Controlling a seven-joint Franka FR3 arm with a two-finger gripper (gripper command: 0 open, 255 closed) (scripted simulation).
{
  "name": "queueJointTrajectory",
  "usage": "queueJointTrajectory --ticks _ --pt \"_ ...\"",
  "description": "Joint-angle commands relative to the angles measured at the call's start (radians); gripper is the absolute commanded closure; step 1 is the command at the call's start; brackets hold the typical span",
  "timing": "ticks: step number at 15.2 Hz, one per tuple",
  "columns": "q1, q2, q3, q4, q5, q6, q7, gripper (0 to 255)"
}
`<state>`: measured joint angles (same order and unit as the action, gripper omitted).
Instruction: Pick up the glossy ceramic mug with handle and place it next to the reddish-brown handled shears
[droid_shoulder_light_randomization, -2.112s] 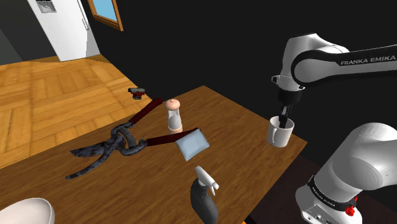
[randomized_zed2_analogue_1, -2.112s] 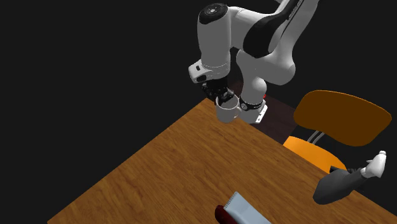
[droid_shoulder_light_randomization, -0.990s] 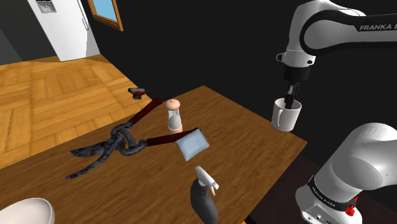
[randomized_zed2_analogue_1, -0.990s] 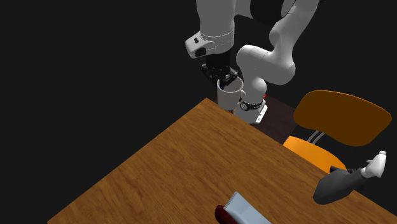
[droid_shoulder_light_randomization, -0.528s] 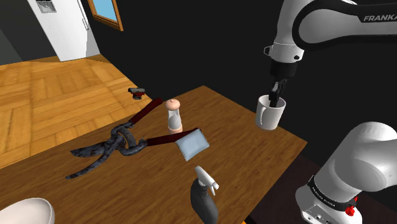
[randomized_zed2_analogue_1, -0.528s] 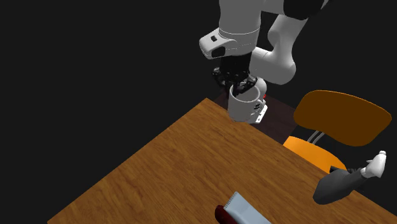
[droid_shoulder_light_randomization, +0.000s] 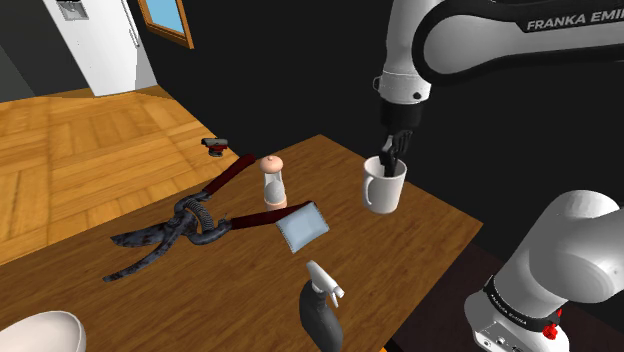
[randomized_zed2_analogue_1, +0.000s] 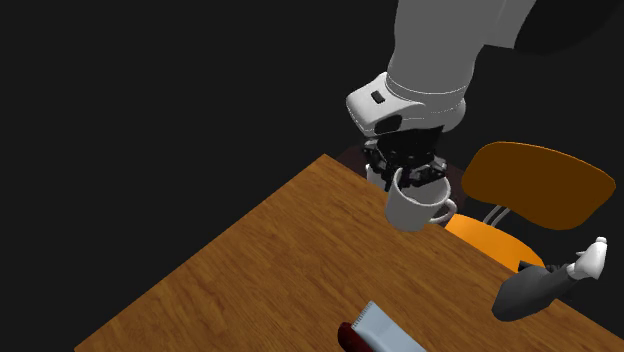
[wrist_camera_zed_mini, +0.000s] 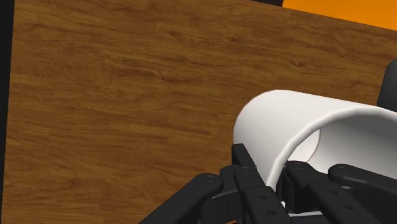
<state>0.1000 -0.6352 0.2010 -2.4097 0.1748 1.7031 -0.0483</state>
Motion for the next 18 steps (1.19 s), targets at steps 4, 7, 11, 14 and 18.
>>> queueJointTrajectory --ticks 4,7,11,14,18 --pt "0.021 0.143 0.094 0.119 0.031 0.039 0.107 255" --pt "0.029 0.236 0.148 0.200 0.032 0.057 0.174 255" --pt "0.038 0.369 0.217 0.325 0.011 0.074 0.268 255" --pt "0.045 0.436 0.247 0.376 -0.007 0.091 0.313 255" --pt "0.046 0.443 0.252 0.329 -0.007 0.145 0.311 255"
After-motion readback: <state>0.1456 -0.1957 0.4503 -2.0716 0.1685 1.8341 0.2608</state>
